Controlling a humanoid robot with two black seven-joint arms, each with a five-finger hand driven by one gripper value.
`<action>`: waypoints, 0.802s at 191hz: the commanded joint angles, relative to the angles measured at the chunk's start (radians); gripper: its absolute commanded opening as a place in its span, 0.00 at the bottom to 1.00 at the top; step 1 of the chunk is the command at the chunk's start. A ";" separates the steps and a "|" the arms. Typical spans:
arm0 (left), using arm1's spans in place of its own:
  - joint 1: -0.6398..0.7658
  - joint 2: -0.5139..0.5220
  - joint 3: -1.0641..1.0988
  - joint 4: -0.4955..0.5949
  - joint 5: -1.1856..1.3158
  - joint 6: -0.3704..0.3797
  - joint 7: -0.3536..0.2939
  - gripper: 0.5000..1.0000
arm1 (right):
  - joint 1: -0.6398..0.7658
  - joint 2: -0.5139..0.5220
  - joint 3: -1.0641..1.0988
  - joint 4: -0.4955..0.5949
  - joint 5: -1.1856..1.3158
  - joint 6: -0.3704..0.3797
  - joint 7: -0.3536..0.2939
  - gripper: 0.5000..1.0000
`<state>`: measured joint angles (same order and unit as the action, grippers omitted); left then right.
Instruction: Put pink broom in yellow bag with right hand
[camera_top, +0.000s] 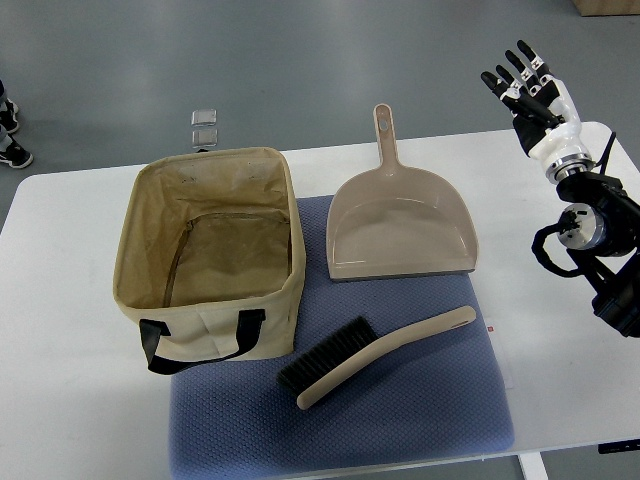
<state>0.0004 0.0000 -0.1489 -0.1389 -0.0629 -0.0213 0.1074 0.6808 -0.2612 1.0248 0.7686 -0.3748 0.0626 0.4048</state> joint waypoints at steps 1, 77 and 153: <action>0.000 0.000 0.000 0.001 0.000 0.000 0.000 1.00 | 0.017 -0.023 -0.005 -0.005 -0.003 -0.009 -0.001 0.86; 0.000 0.000 0.000 0.001 0.000 0.000 0.000 1.00 | 0.023 -0.148 -0.132 0.058 -0.229 0.046 0.008 0.86; 0.001 0.000 0.000 0.001 0.000 0.000 0.001 1.00 | 0.020 -0.340 -0.212 0.336 -0.834 0.289 0.008 0.86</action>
<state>0.0006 0.0000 -0.1488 -0.1380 -0.0629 -0.0215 0.1078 0.7039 -0.5545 0.8423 1.0385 -1.0894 0.2687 0.4117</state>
